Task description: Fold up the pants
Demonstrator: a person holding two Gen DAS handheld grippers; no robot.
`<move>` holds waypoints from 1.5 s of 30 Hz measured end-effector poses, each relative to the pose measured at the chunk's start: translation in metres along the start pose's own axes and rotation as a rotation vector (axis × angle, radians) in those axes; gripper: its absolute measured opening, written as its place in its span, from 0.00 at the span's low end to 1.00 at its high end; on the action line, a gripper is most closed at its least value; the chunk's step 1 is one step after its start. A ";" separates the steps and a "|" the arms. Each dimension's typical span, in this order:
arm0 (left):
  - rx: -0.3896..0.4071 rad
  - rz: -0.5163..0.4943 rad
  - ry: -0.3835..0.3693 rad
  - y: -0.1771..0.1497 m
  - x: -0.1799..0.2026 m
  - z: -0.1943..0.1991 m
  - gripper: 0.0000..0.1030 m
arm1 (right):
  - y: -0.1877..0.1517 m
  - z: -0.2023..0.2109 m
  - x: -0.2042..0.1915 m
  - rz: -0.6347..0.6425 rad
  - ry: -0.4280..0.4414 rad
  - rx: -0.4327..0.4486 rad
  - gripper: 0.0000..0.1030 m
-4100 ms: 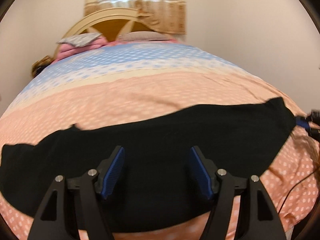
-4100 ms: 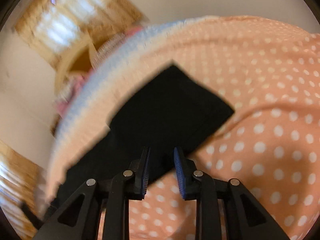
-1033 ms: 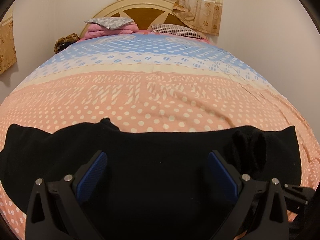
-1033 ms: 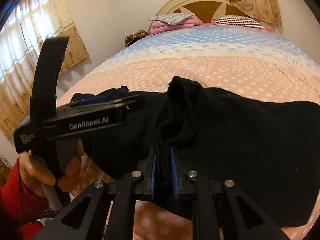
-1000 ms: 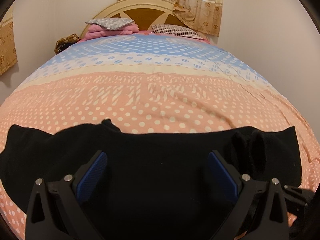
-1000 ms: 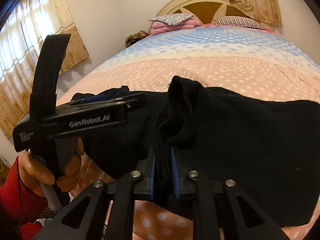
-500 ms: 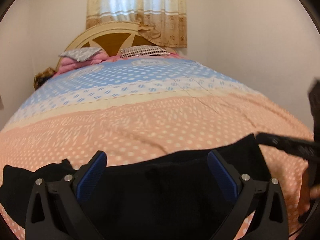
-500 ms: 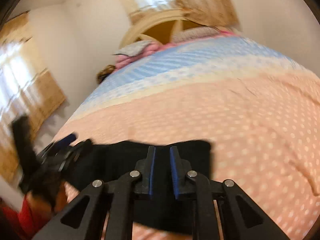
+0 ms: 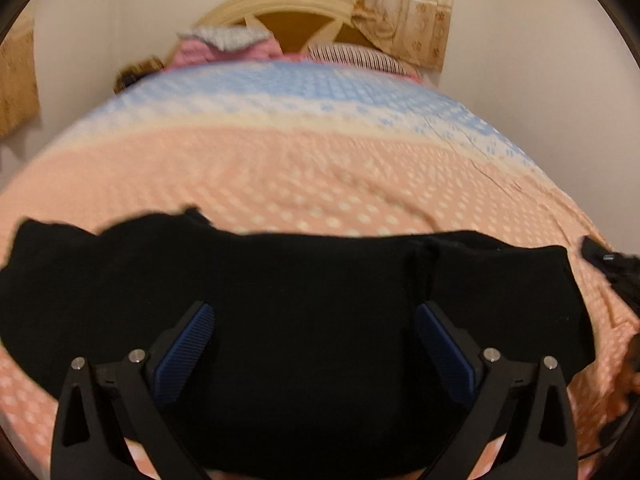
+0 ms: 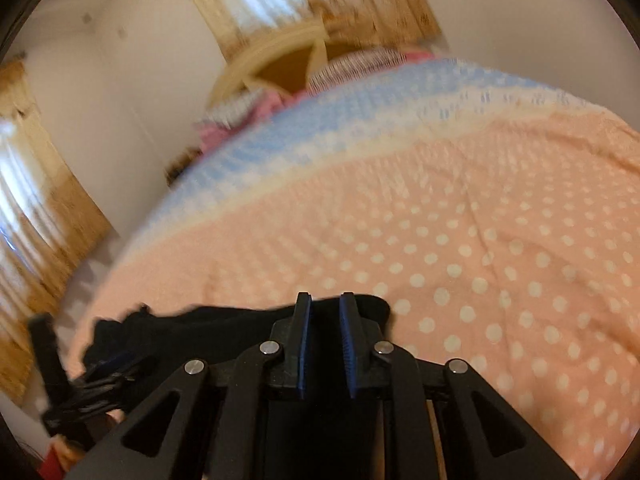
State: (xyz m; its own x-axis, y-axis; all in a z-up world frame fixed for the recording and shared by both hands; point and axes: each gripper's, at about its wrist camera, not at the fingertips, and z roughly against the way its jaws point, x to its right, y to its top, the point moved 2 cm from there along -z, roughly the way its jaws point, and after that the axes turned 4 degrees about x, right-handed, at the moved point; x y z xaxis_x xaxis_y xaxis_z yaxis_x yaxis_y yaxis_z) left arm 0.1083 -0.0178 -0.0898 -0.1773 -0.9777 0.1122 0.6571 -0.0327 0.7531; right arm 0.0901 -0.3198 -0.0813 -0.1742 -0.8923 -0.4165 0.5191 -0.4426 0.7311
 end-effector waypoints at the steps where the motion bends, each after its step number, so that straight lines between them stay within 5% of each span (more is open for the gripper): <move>1: 0.007 -0.006 -0.001 0.000 -0.005 0.001 1.00 | -0.002 0.014 -0.006 0.004 0.028 0.022 0.15; 5: 0.005 -0.005 -0.024 -0.009 -0.005 0.002 1.00 | -0.028 0.034 -0.022 0.027 0.038 -0.047 0.15; 9: -0.077 -0.050 -0.037 -0.022 0.010 -0.022 1.00 | -0.068 0.011 -0.014 -0.005 -0.016 -0.184 0.15; 14: -0.047 -0.024 -0.023 -0.015 -0.015 -0.009 1.00 | -0.062 0.016 -0.010 -0.128 -0.010 -0.141 0.15; 18: 0.036 0.001 0.094 -0.001 -0.064 0.014 1.00 | -0.051 0.028 -0.054 -0.011 0.062 -0.063 0.15; 27: 0.133 0.222 0.410 -0.012 -0.219 0.065 1.00 | -0.074 -0.040 -0.171 0.205 0.215 -0.156 0.15; 30: 0.156 0.345 0.445 -0.023 -0.261 0.074 1.00 | -0.091 -0.072 -0.182 0.207 0.201 -0.208 0.15; 32: 0.154 0.437 0.443 -0.031 -0.288 0.075 1.00 | -0.105 -0.094 -0.180 0.190 0.161 -0.289 0.15; 35: 0.165 0.533 0.400 -0.038 -0.304 0.073 1.00 | -0.104 -0.099 -0.174 0.102 0.184 -0.287 0.15; 38: 0.172 0.572 0.318 -0.042 -0.302 0.071 1.00 | -0.096 -0.092 -0.183 0.112 0.174 -0.243 0.15; 45: 0.151 0.622 0.223 -0.043 -0.300 0.044 0.99 | -0.103 -0.085 -0.249 0.226 0.296 -0.210 0.15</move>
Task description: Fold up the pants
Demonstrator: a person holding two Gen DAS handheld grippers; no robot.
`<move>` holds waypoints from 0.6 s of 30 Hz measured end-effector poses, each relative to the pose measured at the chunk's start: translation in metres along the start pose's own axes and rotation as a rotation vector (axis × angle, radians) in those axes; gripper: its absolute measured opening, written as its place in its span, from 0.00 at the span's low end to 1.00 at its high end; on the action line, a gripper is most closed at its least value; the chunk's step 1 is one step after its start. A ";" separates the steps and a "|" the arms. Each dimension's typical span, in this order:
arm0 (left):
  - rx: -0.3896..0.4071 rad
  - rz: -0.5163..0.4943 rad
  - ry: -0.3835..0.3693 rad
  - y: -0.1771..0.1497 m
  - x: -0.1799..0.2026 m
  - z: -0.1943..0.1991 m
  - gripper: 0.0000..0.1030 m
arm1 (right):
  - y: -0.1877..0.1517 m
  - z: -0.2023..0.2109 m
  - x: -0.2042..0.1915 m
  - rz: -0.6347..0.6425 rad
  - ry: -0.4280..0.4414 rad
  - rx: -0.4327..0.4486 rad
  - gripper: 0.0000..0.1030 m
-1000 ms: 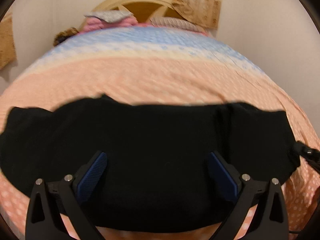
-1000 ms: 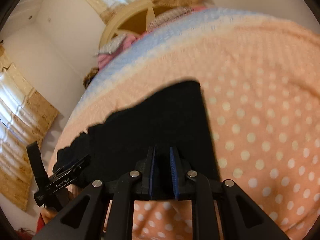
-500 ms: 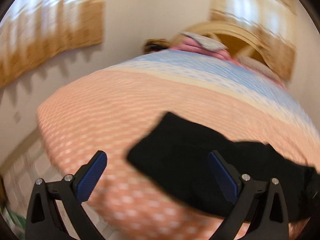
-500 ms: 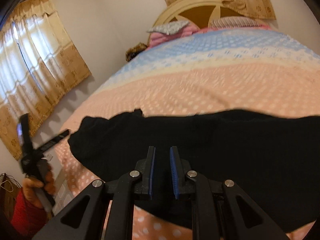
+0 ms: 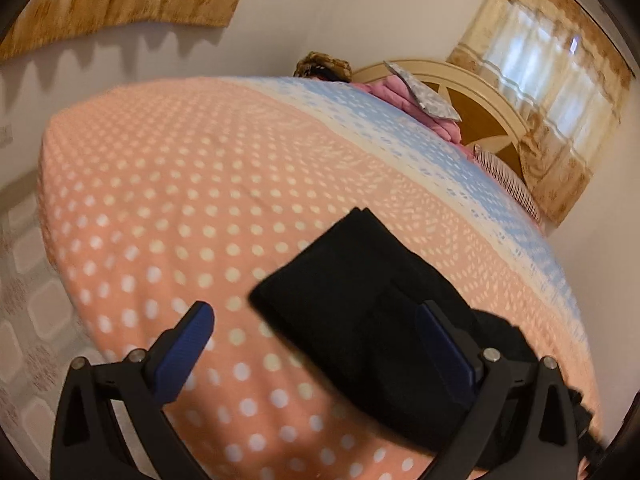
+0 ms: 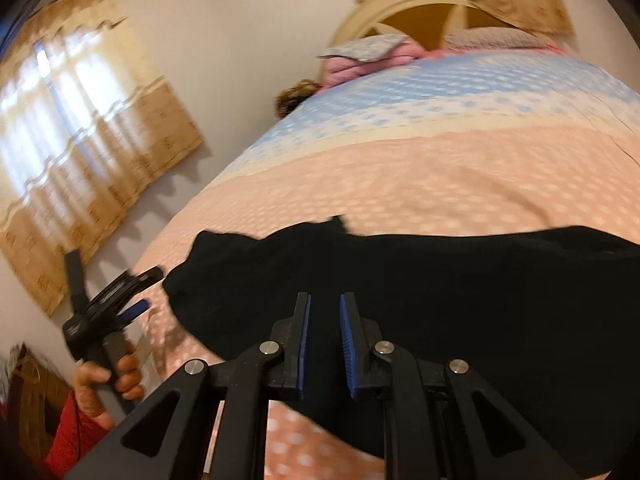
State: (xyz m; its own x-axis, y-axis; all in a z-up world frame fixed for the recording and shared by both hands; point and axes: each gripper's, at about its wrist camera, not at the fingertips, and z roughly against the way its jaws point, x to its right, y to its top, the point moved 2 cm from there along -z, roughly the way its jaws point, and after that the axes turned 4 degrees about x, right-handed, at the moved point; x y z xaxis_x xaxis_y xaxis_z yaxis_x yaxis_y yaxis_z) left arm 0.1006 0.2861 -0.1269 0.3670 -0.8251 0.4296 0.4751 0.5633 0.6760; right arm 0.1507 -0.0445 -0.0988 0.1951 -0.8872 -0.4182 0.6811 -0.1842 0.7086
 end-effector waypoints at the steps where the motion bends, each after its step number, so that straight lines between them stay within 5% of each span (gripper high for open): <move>1: -0.006 0.018 -0.005 0.001 -0.001 -0.003 0.99 | -0.005 -0.007 -0.009 0.028 0.007 -0.013 0.15; 6: 0.021 0.018 0.012 -0.006 -0.004 -0.008 0.89 | -0.044 -0.047 -0.017 0.064 -0.020 -0.188 0.15; 11: 0.046 0.077 -0.005 -0.001 -0.008 -0.008 0.87 | -0.047 -0.044 -0.016 0.095 -0.018 -0.151 0.15; 18: 0.017 0.031 0.036 0.005 0.001 -0.013 0.53 | -0.047 -0.041 -0.015 0.080 -0.011 -0.147 0.15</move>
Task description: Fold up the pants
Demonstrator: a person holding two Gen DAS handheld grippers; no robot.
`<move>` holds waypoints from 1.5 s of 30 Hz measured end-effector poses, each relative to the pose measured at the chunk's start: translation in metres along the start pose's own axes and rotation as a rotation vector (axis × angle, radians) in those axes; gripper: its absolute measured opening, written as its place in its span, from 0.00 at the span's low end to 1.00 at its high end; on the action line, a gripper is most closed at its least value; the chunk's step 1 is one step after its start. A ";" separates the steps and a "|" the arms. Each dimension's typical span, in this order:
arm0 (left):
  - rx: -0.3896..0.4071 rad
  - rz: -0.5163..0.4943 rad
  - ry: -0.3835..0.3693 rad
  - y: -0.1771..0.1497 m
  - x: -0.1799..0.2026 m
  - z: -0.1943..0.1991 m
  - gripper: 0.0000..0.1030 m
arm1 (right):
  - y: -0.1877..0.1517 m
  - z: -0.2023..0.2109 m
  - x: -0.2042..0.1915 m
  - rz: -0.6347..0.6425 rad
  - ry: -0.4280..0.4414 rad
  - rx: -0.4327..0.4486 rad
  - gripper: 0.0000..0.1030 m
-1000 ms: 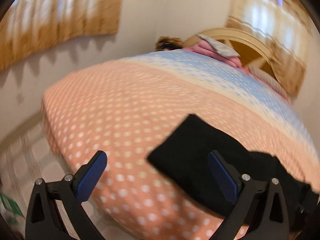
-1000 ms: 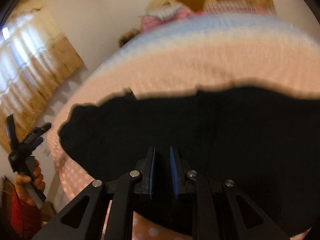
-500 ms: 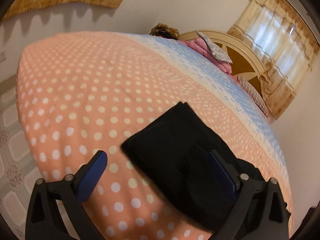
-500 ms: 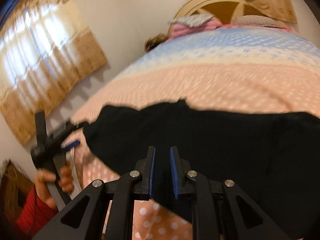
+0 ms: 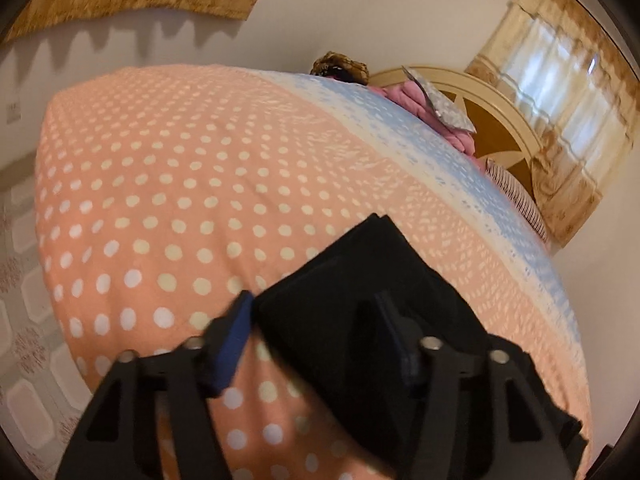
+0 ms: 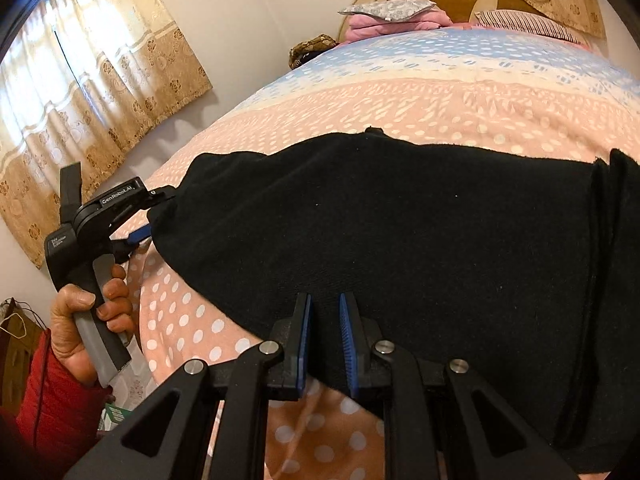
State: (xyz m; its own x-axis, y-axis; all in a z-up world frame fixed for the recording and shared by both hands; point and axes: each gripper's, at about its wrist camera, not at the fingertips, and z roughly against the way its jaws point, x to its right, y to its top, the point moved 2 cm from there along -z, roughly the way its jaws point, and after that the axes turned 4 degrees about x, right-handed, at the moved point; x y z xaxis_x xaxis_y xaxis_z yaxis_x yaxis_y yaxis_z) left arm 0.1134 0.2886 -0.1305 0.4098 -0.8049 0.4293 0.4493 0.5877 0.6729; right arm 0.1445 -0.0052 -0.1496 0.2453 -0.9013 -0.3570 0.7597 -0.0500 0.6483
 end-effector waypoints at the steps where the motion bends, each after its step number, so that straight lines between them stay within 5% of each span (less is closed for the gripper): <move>1: 0.002 -0.001 -0.003 0.001 0.001 0.001 0.53 | 0.000 0.000 0.000 0.002 -0.001 0.000 0.15; 5: 0.023 0.001 0.011 0.004 -0.001 0.004 0.53 | 0.001 0.001 0.001 -0.009 0.004 -0.002 0.15; 8: -0.009 0.007 0.004 -0.004 -0.007 -0.004 0.69 | 0.001 0.001 0.002 -0.011 0.005 -0.003 0.15; 13: 0.007 -0.010 0.033 -0.006 -0.002 0.000 0.72 | 0.002 0.001 0.004 -0.022 0.013 -0.006 0.15; 16: 0.014 -0.007 0.027 -0.006 0.000 0.002 0.51 | 0.003 0.001 0.005 -0.031 0.019 -0.007 0.15; 17: 0.015 -0.028 0.014 -0.007 0.004 0.002 0.26 | 0.003 0.001 0.005 -0.032 0.019 -0.007 0.15; 18: 0.003 -0.053 -0.028 -0.008 0.009 0.003 0.22 | 0.003 0.000 0.005 -0.032 0.019 -0.007 0.15; 25: -0.014 0.008 -0.047 -0.001 0.003 0.005 0.21 | 0.003 0.003 0.005 -0.040 0.018 -0.010 0.16; 28: 0.053 -0.078 -0.046 0.000 0.020 0.026 0.20 | 0.004 0.011 0.009 -0.083 0.050 0.008 0.16; 35: 0.252 -0.427 -0.280 -0.016 0.121 0.102 0.20 | 0.021 0.063 0.058 -0.272 0.065 0.181 0.16; 41: 0.198 -0.581 -0.515 -0.069 0.190 0.130 0.20 | 0.021 0.101 0.107 -0.391 0.049 0.268 0.16; 45: 0.126 -0.680 -0.611 -0.113 0.222 0.134 0.20 | 0.012 0.124 0.140 -0.518 0.134 0.290 0.16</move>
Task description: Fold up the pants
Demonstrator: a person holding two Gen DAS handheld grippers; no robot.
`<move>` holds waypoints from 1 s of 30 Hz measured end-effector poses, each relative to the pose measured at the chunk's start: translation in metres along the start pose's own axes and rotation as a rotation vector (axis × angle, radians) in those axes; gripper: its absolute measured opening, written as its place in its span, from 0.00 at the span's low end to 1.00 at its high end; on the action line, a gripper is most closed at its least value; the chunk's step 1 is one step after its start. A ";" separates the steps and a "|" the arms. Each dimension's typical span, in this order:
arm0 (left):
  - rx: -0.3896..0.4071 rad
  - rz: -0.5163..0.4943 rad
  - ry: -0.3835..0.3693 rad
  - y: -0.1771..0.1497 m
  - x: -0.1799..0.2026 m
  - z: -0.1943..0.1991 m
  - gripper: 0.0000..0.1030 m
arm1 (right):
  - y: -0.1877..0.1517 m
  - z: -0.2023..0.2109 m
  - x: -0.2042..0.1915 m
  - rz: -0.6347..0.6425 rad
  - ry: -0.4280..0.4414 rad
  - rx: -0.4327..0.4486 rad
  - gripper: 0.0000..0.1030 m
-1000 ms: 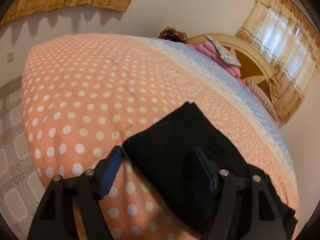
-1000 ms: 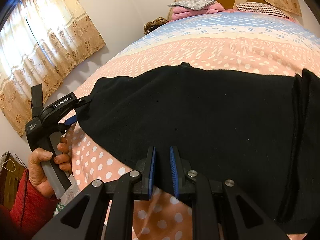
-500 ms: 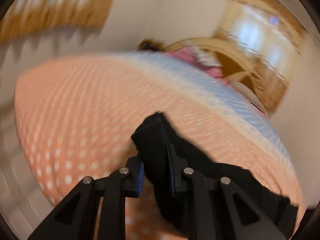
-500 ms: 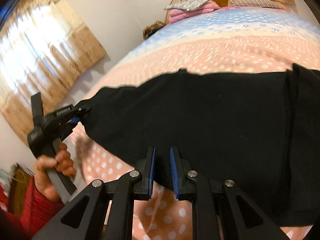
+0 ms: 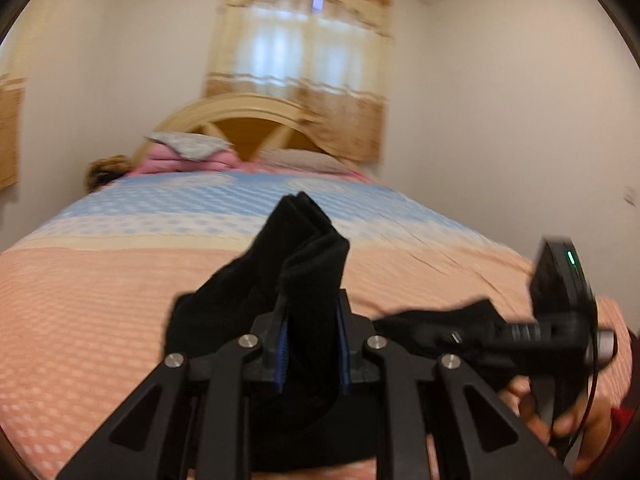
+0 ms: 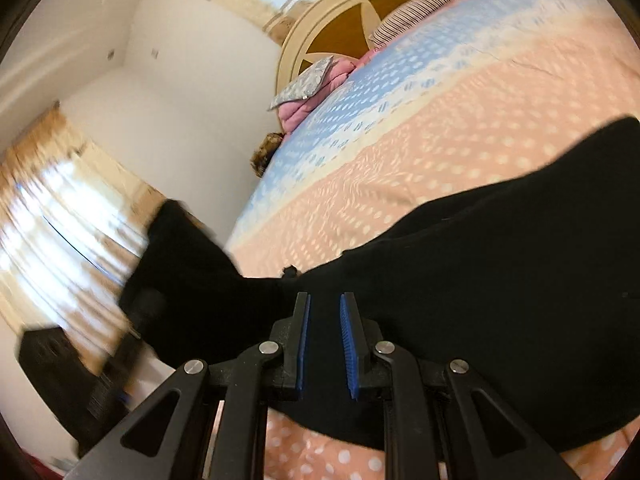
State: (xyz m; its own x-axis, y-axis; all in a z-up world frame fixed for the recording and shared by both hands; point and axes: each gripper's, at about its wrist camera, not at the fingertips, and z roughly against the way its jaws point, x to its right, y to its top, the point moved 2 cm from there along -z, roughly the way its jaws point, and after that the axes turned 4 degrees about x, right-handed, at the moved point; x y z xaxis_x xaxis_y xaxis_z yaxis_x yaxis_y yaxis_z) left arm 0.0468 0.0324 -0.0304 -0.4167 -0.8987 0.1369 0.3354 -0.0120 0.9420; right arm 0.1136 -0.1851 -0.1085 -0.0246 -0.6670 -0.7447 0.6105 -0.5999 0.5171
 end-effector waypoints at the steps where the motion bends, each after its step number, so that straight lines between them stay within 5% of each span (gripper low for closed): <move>1: -0.017 -0.006 -0.022 -0.005 0.008 -0.005 0.20 | 0.003 0.003 0.003 -0.015 0.011 -0.002 0.16; 3: -0.066 -0.030 -0.043 -0.017 0.023 -0.015 0.20 | 0.006 0.010 0.009 -0.067 0.051 -0.012 0.28; 5: -0.099 -0.056 -0.042 -0.024 0.032 -0.020 0.20 | 0.010 0.017 0.014 -0.119 0.085 -0.003 0.69; 7: -0.108 -0.086 -0.037 -0.030 0.039 -0.020 0.20 | 0.015 0.029 0.015 -0.143 0.121 0.047 0.75; 16: -0.110 -0.163 -0.012 -0.039 0.058 -0.016 0.20 | 0.027 -0.014 0.003 -0.168 0.194 -0.108 0.75; 21: -0.119 -0.211 -0.011 -0.049 0.070 -0.019 0.20 | 0.022 -0.038 -0.009 -0.083 0.089 -0.185 0.75; 22: -0.125 -0.213 -0.014 -0.051 0.071 -0.019 0.20 | 0.021 -0.039 -0.010 -0.054 0.059 -0.187 0.70; 23: -0.134 -0.215 -0.019 -0.052 0.073 -0.019 0.20 | 0.018 -0.038 -0.011 -0.025 0.045 -0.181 0.48; 25: -0.151 -0.222 -0.024 -0.054 0.076 -0.021 0.20 | 0.015 -0.038 -0.010 0.001 0.027 -0.196 0.27; 30: -0.123 -0.240 -0.021 -0.044 0.082 -0.019 0.20 | 0.018 -0.030 -0.013 0.067 0.014 -0.173 0.20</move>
State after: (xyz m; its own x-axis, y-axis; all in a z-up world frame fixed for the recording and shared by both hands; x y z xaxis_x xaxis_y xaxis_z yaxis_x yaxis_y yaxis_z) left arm 0.0139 -0.0495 -0.0665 -0.5141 -0.8542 -0.0784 0.3240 -0.2780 0.9043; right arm 0.1483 -0.1737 -0.1021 0.0306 -0.6961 -0.7173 0.7375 -0.4687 0.4863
